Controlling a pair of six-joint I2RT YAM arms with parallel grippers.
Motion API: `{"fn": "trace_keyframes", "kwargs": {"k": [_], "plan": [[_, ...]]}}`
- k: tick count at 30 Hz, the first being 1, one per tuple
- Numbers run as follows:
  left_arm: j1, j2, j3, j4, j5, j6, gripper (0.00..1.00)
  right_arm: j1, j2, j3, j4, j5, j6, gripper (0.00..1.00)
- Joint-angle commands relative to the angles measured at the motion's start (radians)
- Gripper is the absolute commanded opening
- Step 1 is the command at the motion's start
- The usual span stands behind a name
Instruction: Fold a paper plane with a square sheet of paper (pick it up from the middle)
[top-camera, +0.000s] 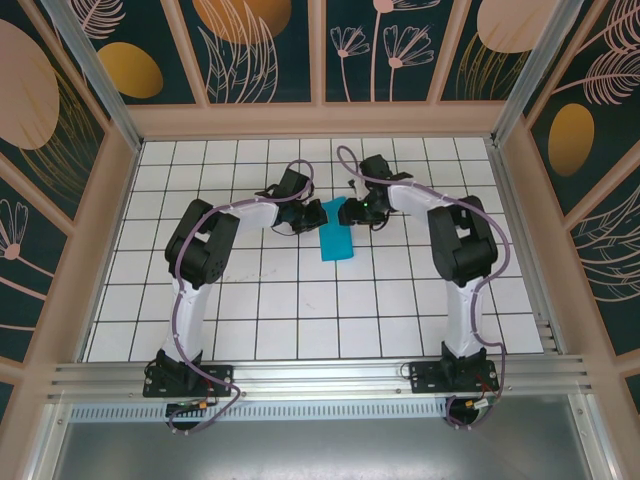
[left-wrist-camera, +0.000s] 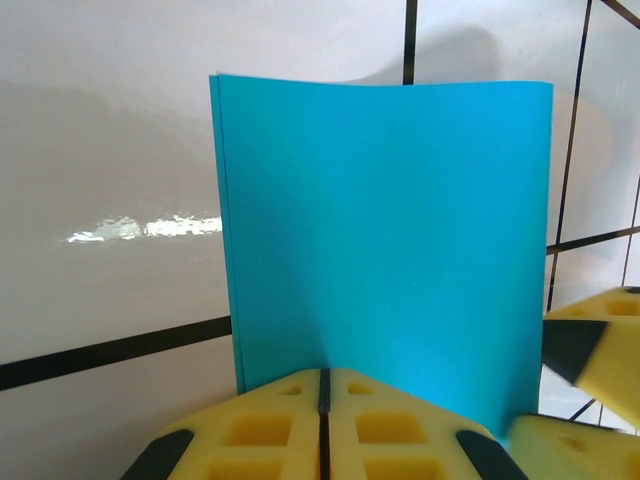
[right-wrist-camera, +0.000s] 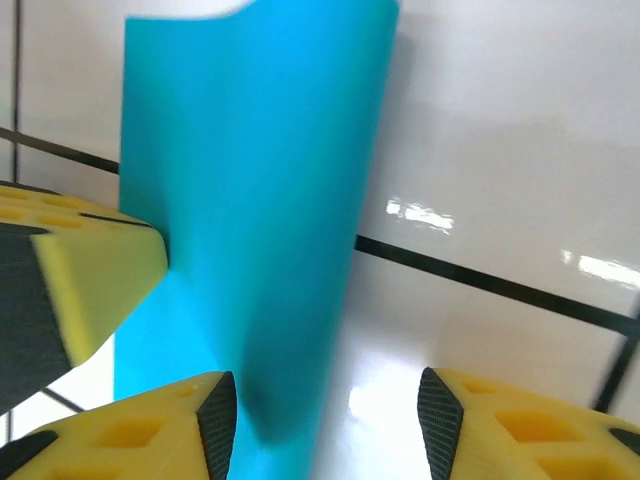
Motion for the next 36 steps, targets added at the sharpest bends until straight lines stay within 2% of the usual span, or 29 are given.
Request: {"fn": "trace_keyframes", "kwargs": {"k": [1, 3, 7, 9, 13, 23, 36], "plan": [[-0.004, 0.078, -0.062, -0.111, -0.111, 0.01, 0.1, -0.019, -0.118, -0.007, 0.045, -0.015, 0.053, 0.53], [-0.004, 0.079, -0.063, -0.11, -0.113, 0.007, 0.1, -0.016, -0.127, -0.008, 0.058, -0.069, 0.077, 0.48], [-0.004, 0.079, -0.068, -0.109, -0.122, 0.0, 0.09, -0.004, -0.083, 0.005, 0.092, -0.203, 0.132, 0.23], [-0.004, 0.081, -0.068, -0.109, -0.123, -0.004, 0.09, 0.005, -0.048, 0.019, 0.1, -0.233, 0.151, 0.14], [-0.004, 0.081, -0.072, -0.105, -0.124, -0.01, 0.08, 0.016, 0.026, 0.05, 0.091, -0.25, 0.171, 0.0], [-0.003, 0.082, -0.078, -0.102, -0.131, -0.011, 0.08, 0.001, 0.098, 0.036, 0.052, -0.238, 0.122, 0.0], [-0.004, 0.094, -0.105, -0.113, -0.158, -0.009, 0.07, -0.076, 0.109, -0.068, 0.064, -0.201, 0.054, 0.02]]}}
